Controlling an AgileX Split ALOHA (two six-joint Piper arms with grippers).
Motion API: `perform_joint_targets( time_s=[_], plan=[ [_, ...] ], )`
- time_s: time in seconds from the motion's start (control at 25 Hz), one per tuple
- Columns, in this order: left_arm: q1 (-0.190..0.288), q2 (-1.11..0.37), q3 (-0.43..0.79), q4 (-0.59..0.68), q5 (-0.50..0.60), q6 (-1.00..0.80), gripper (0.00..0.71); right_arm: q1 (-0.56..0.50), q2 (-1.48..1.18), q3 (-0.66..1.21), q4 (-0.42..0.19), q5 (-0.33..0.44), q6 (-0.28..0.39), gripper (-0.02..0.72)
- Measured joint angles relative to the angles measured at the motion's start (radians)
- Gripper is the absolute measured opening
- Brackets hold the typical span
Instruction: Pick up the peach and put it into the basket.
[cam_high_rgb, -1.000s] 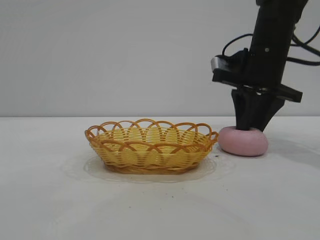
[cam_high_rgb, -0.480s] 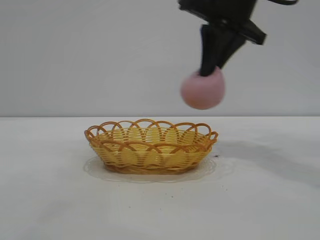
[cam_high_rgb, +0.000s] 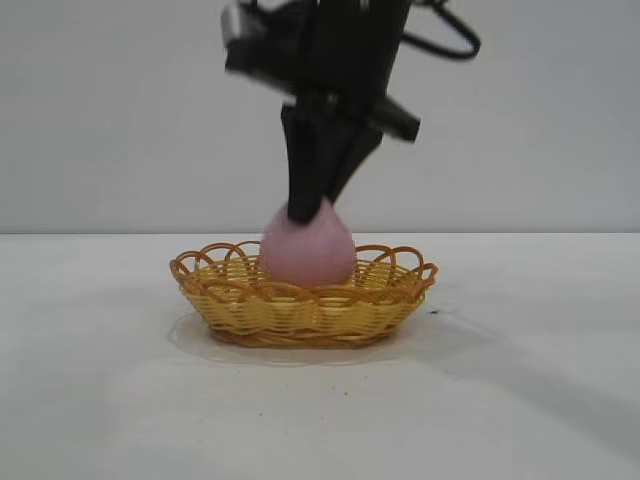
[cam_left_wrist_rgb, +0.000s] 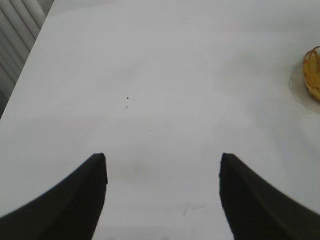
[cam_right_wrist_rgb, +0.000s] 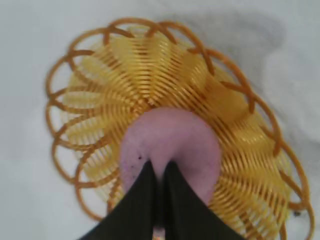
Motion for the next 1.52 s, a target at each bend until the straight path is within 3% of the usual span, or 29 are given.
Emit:
perform_joint_targets(
  time_s=[0.08,0.12,0.16,0.2,0.36,0.48,0.56,0.64,1.16,1.52],
  plan=[
    [0.0,0.0,0.0,0.0,0.0,0.0,0.425,0.0,0.012,0.0,0.0,-0.004,0.0,0.0],
    [0.0,0.0,0.0,0.0,0.0,0.0,0.425,0.0,0.012,0.0,0.0,-0.006,0.0,0.057],
    [0.0,0.0,0.0,0.0,0.0,0.0,0.425,0.0,0.01,0.0,0.0,-0.009,0.0,0.057],
    [0.0,0.0,0.0,0.0,0.0,0.0,0.425,0.0,0.007,0.0,0.0,-0.009,0.002,0.138],
    [0.0,0.0,0.0,-0.002,0.0,0.0,0.425,0.0,-0.016,0.0,-0.003,-0.006,0.019,0.314],
    [0.0,0.0,0.0,-0.004,0.0,0.0,0.425,0.0,-0.064,-0.002,-0.018,-0.017,0.052,0.314],
    [0.0,0.0,0.0,-0.004,0.0,0.0,0.425,-0.007,-0.104,-0.002,-0.03,-0.051,0.081,0.355],
    [0.0,0.0,0.0,-0.004,0.0,0.0,0.425,-0.044,-0.141,-0.002,-0.031,-0.092,0.115,0.34],
    [0.0,0.0,0.0,-0.004,0.0,0.002,0.425,-0.527,-0.118,-0.004,-0.072,-0.135,0.212,0.34],
    [0.0,0.0,0.0,-0.004,0.0,0.002,0.425,-0.563,-0.093,0.001,-0.089,-0.127,0.223,0.34]
  ],
)
